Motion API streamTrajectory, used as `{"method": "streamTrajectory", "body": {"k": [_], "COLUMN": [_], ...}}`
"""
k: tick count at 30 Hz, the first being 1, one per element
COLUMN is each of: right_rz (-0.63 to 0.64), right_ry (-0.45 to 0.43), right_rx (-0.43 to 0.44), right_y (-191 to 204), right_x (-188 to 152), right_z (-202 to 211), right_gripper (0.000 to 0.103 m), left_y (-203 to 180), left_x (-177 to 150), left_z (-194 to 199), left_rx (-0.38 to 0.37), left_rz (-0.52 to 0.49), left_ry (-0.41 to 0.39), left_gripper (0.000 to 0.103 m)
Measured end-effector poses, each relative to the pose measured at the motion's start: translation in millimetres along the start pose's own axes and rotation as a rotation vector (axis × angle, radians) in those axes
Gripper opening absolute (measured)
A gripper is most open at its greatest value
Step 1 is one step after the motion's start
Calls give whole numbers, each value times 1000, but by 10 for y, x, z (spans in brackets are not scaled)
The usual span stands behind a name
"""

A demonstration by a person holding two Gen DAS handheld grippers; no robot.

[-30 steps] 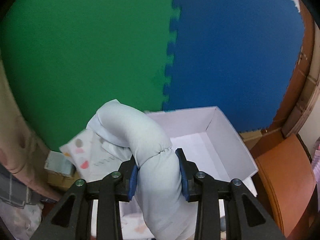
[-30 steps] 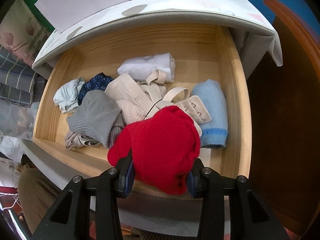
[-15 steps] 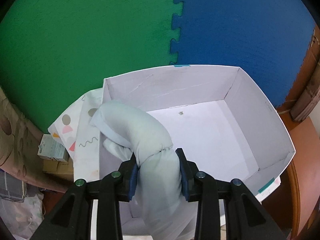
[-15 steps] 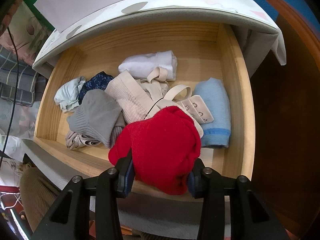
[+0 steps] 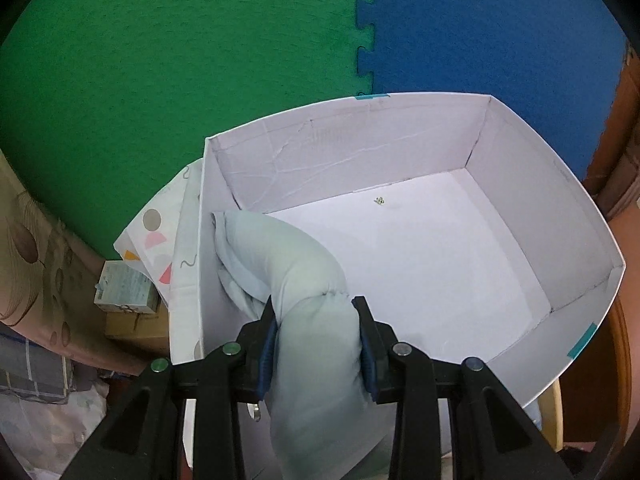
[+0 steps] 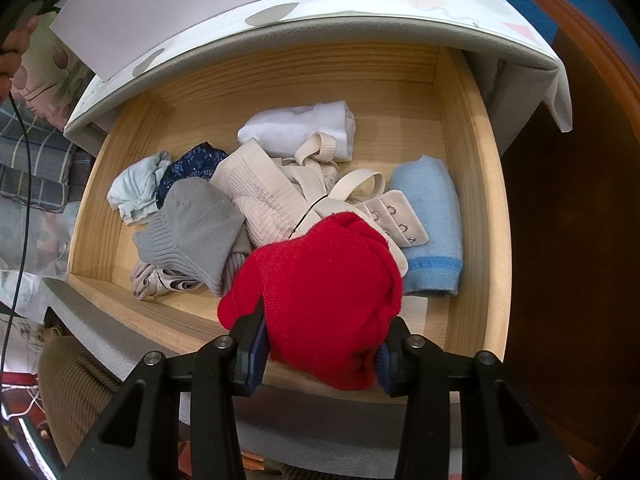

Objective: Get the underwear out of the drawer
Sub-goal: 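Lower the pale grey underwear into the white box and open the left gripper, then move the empty left gripper back toward the open drawer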

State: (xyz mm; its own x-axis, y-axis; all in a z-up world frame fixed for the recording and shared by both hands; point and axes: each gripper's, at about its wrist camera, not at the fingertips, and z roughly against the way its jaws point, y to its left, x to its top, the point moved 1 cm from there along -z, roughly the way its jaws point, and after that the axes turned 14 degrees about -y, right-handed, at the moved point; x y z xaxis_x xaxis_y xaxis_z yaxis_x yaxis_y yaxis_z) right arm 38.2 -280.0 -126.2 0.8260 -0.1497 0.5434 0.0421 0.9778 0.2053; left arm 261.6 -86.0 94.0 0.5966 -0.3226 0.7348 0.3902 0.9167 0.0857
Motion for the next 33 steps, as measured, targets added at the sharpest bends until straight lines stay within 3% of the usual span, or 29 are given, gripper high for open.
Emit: {"method": "streamTrajectory", "body": {"k": [6,10,21,28,33], "right_rz": [-2,-1,14,33,50], "right_ry": [-1,-2,-3,-18,-29], "right_rx": [2,1,-10,-27,-37], "right_y": [-4,-2,24,57,63], "right_x": [-3,-3,2,2,15], "right_z": [-2,-4,-4,24,34], "right_gripper": [40,40,40,40,40], "left_y": [25,54,198,359,415], "left_x": [104,184,184,-232,-802], "left_z": [66,150,836,1307,1412], "left_rx": [66,72,83,109,169], "left_rz": [29,42,14,14,36], "left_ry": [-54,-62,-125,-128,-105], "left_gripper": [45,55,56,56,56]}}
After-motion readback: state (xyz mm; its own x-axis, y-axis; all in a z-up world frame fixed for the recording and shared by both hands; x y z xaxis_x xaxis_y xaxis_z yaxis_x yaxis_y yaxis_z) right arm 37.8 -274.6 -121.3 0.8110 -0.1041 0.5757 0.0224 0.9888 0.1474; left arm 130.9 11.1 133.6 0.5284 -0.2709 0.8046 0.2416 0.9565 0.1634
